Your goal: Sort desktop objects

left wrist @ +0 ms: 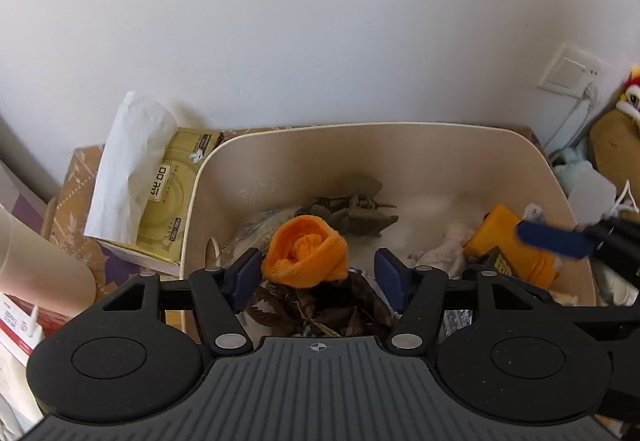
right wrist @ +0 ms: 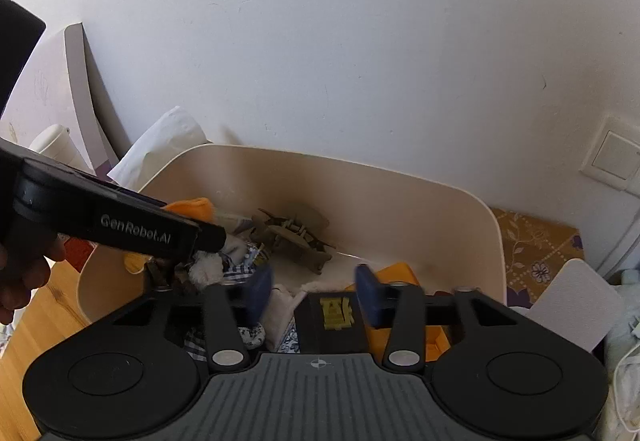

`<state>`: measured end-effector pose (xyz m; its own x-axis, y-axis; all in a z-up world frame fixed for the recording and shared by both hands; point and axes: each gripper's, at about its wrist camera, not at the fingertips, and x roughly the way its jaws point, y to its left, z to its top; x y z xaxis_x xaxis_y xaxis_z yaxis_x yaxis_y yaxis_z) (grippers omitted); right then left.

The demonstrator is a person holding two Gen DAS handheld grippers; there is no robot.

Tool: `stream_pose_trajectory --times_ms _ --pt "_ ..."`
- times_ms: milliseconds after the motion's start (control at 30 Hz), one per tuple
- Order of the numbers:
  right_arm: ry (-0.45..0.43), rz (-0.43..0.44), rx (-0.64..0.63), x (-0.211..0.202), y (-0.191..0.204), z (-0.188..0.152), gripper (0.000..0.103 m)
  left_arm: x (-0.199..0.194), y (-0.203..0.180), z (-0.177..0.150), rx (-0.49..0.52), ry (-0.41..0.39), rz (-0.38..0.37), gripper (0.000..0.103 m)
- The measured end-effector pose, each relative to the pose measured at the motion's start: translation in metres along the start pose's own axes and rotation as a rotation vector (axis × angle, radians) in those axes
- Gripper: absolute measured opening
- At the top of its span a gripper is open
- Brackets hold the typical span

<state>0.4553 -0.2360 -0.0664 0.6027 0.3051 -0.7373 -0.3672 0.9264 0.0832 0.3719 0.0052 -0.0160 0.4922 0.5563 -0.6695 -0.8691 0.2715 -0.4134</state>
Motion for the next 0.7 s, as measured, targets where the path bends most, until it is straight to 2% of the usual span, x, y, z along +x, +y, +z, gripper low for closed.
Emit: stream_pose_trajectory --times_ms 33,133,200,333,467,700 --pt "-0.005 -0.005 0.014 -0.003 0.000 0.000 0.080 -0.002 0.000 -0.001 0.006 -0.004 0.001 0.067" --pt "-0.010 0.003 0.056 -0.011 -0.002 0.000 0.096 -0.008 0.001 -0.001 0.004 -0.010 0.006 0.073" --pt "0.001 0.012 0.079 -0.012 -0.004 0.001 0.101 -0.012 0.003 -0.002 -0.005 -0.011 0.001 0.074" --pt "0.019 0.013 0.098 -0.024 -0.003 0.002 0.103 -0.021 0.009 -0.006 -0.018 -0.011 -0.015 0.074" --pt "0.025 0.017 0.134 -0.036 -0.004 0.000 0.103 -0.036 0.012 -0.015 -0.028 -0.031 -0.021 0.080" --pt "0.034 0.021 0.178 -0.055 -0.007 -0.012 0.103 -0.066 0.005 -0.031 0.000 -0.061 0.003 0.080"
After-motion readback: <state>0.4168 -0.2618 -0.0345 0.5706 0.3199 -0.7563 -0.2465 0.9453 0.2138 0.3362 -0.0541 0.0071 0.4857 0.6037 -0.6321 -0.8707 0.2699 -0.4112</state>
